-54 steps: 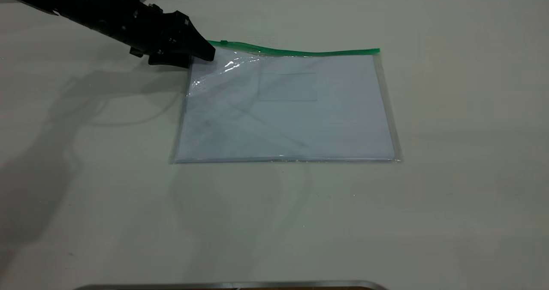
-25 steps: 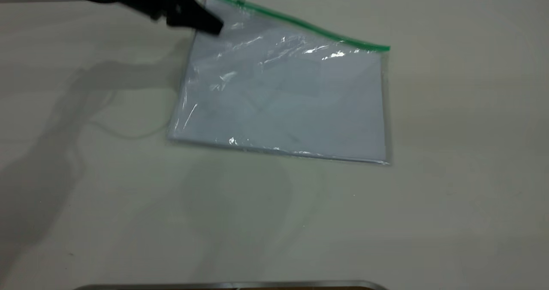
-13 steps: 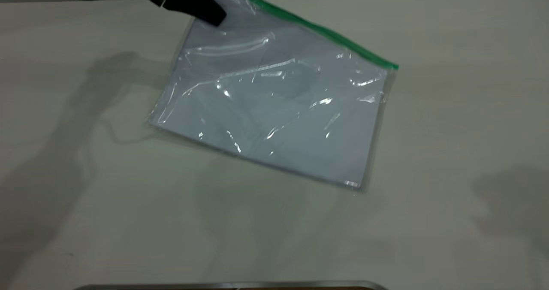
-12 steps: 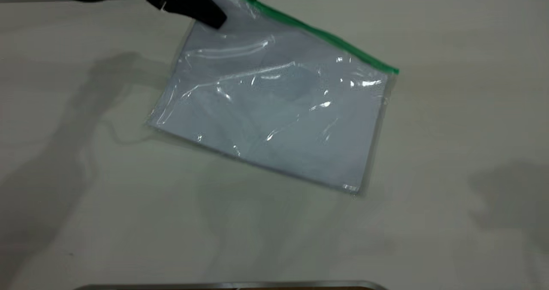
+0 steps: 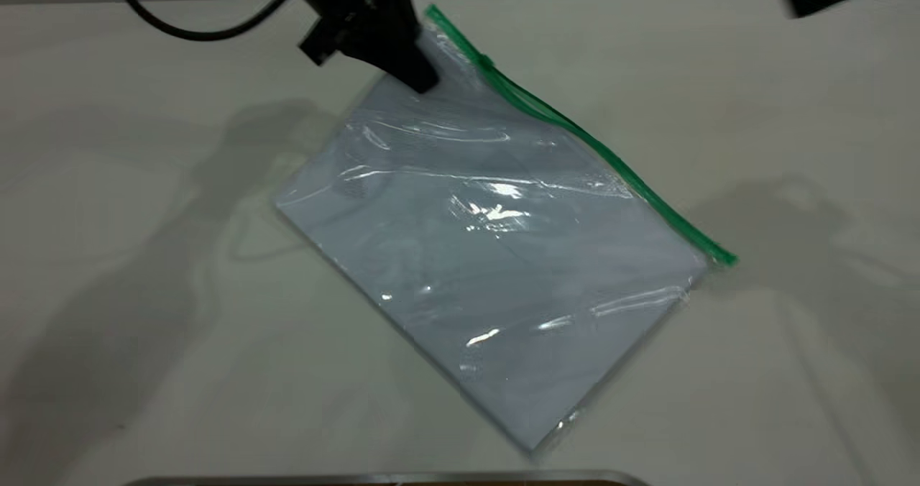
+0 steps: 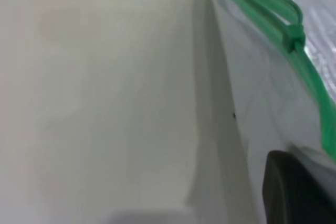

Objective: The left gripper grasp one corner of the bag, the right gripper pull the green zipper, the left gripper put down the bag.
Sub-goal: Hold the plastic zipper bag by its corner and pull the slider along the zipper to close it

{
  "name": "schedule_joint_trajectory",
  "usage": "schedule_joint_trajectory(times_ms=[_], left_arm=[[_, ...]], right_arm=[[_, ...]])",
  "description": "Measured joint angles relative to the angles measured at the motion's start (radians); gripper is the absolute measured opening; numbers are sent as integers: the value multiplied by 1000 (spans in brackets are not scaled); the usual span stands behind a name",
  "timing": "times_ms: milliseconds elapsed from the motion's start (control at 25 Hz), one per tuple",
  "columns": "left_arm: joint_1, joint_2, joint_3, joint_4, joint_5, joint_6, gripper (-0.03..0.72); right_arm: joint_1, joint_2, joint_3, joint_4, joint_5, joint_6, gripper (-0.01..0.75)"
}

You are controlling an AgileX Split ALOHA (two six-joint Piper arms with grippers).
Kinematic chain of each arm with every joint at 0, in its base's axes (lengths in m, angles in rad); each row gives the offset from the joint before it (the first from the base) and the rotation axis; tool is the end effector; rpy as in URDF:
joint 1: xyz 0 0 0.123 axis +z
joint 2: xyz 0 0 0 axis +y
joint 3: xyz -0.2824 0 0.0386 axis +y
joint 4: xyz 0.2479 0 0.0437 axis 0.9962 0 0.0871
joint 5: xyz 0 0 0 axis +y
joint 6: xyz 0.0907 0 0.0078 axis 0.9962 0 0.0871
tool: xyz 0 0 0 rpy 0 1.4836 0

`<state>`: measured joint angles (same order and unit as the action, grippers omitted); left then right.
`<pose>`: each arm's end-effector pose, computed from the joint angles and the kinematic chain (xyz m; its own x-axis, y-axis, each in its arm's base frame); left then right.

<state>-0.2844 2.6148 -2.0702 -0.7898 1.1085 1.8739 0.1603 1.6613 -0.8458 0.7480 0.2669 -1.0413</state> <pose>0.4725 -0.1984 0.0712 0.1975 0.7408 -0.6420 0.9784 -0.1900 0.0818 0.3127 0.0672 0.1786 -0.6705 -0.4136 -0.6160 -0.4924 0.8691 -0.0475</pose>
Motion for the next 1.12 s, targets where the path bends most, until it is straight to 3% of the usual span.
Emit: schedule_joint_trajectory(times_ms=[280,520,1120], left_arm=[[-51,0,0,2,-130,11,53],[-67,0,0,-91,-139,18,53],[-68,0,0,-155,-122,52,53]], right_arm=[[107,154,-148,114,6,-143,502],[169,256,-199,205,10,-266,502],[179,371,-238,616,2,-681,502]])
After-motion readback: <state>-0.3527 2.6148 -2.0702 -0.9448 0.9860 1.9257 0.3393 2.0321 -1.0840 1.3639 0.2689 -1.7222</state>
